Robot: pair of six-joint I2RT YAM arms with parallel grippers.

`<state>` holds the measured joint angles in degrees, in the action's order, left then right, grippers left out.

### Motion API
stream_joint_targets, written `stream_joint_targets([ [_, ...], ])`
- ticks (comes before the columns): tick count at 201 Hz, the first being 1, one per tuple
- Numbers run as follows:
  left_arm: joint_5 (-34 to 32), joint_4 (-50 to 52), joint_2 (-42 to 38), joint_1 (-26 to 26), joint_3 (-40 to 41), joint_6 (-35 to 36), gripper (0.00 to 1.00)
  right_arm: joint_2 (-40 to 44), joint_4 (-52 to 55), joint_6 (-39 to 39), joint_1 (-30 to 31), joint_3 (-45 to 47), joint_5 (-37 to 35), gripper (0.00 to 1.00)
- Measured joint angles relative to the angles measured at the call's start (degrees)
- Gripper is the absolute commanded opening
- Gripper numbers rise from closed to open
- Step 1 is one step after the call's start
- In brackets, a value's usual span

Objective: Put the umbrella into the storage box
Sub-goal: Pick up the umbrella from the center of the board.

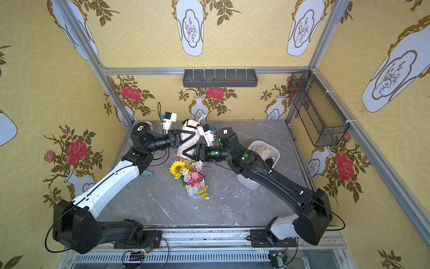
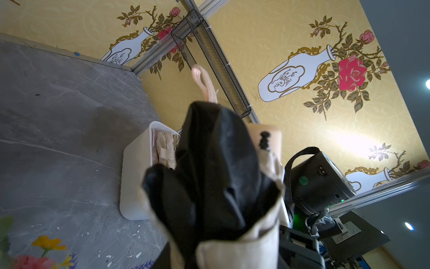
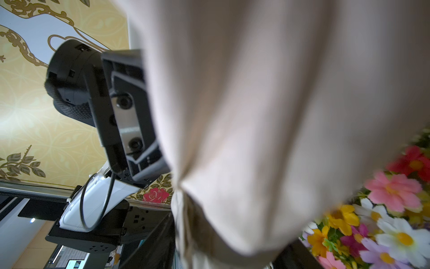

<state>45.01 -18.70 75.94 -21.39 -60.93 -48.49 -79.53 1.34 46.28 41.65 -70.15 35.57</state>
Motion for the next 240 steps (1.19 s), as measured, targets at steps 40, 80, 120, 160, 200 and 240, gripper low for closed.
stream_joint_targets([
  [40,-0.26,-0.79,0.26,-0.24,0.09,-0.24,0.13,0.04,-1.27,1.27,-0.04,0.31,-1.01,0.61],
  [80,-0.26,-1.01,0.28,-0.39,0.09,-0.90,0.16,0.37,-1.73,1.42,-0.44,1.14,-1.33,0.44],
  [120,-0.42,-1.44,0.33,-0.59,0.46,-1.01,0.40,1.22,-2.86,1.55,-0.94,2.56,-0.87,0.33],
  [160,-0.44,-2.38,0.50,-0.59,1.22,-1.68,0.66,2.38,-2.69,1.44,-2.16,3.89,-0.68,0.31],
  [200,-1.46,-0.11,0.33,-0.48,0.79,0.28,0.79,3.69,1.20,1.25,-4.26,4.17,-2.51,0.27],
  [240,-3.74,6.99,-0.70,0.04,-0.92,6.27,0.81,6.75,9.40,0.59,-8.24,5.75,-5.51,0.26],
])
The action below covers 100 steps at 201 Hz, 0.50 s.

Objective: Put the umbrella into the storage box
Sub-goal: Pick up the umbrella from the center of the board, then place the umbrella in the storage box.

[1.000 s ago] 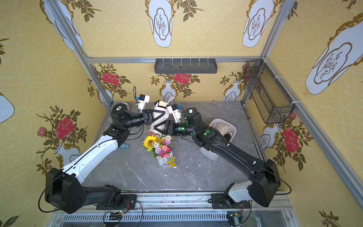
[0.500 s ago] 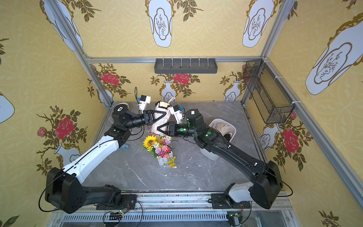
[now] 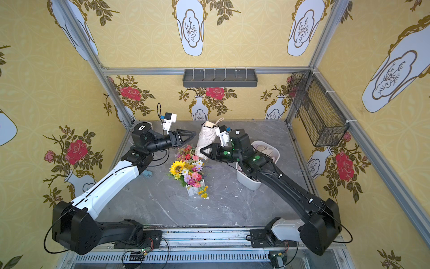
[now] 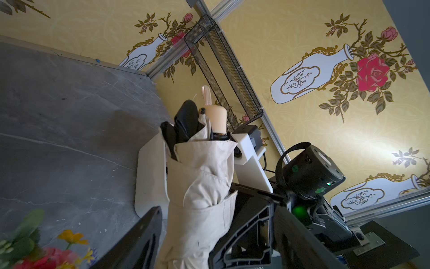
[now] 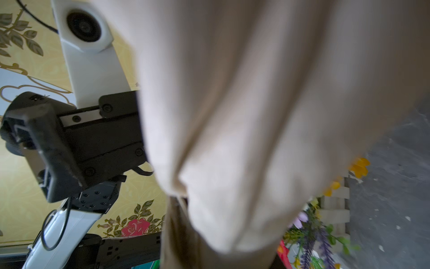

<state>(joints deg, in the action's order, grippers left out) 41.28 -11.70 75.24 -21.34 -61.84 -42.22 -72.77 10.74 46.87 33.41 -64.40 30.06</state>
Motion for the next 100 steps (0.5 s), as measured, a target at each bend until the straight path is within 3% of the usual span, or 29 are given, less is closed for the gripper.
stream_joint_targets([
  [100,-2.75,8.74,-1.01,0.11,0.59,7.28,0.81,11.34,29.83,-5.95,-18.78,1.62,-11.98,0.26],
])
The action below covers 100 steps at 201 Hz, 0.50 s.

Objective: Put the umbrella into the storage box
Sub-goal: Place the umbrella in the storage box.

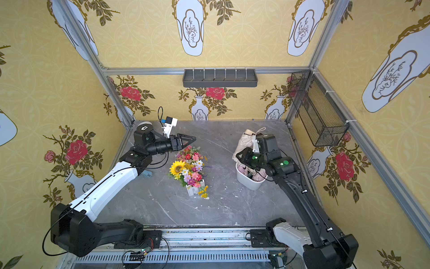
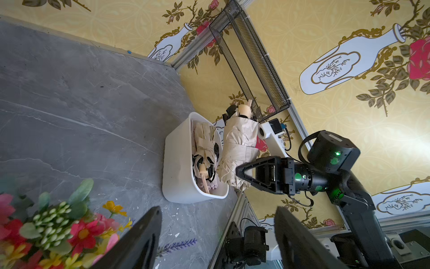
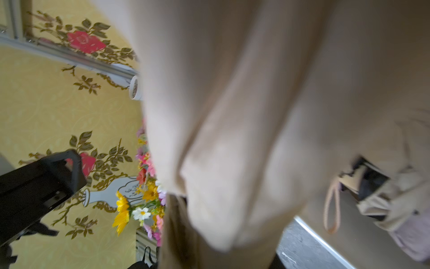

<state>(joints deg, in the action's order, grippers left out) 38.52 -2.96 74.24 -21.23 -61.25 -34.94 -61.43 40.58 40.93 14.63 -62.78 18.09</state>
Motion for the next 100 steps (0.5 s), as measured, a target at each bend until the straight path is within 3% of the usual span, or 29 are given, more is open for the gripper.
stream_joint_targets([
  [100,-0.66,2.73,-1.11,0.02,0.72,2.12,0.80,0.59,13.68,-5.16,-7.61,0.61,-7.67,0.27],
])
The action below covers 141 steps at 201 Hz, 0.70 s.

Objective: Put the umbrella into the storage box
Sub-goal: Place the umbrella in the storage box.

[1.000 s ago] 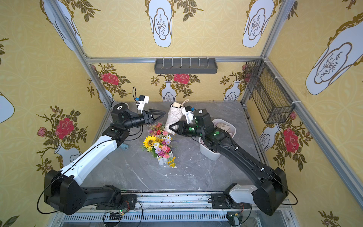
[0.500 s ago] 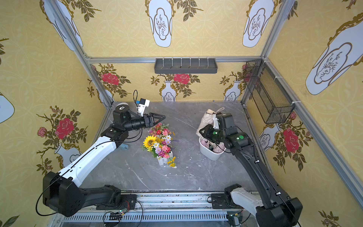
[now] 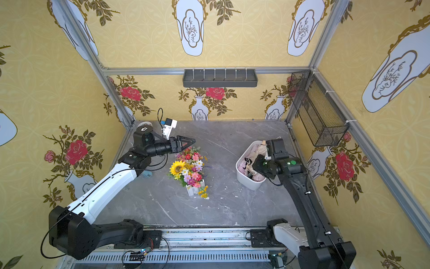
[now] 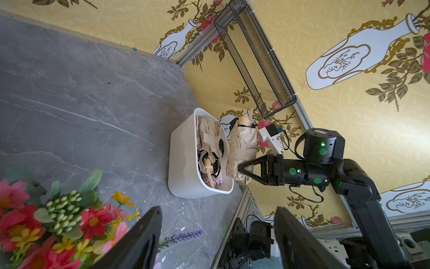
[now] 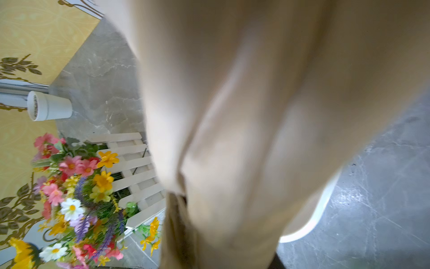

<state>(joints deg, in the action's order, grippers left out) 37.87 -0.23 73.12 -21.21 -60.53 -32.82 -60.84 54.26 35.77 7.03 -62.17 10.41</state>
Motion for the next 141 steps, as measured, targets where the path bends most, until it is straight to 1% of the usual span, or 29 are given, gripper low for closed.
stream_joint_targets([
  [46,-0.07,0.83,-0.13,0.04,0.11,0.81,0.81,-2.78,0.66,-2.08,-3.43,0.76,-0.42,0.39],
  [67,-0.17,1.53,-0.15,0.04,0.13,0.87,0.80,-3.69,0.63,-2.95,-4.22,1.16,0.02,0.48],
  [97,-0.17,1.60,-0.07,0.04,0.13,0.87,0.80,-4.13,0.63,-3.48,-4.76,1.68,0.02,0.65],
  [141,-0.15,1.55,0.66,0.04,0.13,0.83,0.80,-4.00,1.66,-4.15,-5.14,0.74,-0.28,0.72],
])
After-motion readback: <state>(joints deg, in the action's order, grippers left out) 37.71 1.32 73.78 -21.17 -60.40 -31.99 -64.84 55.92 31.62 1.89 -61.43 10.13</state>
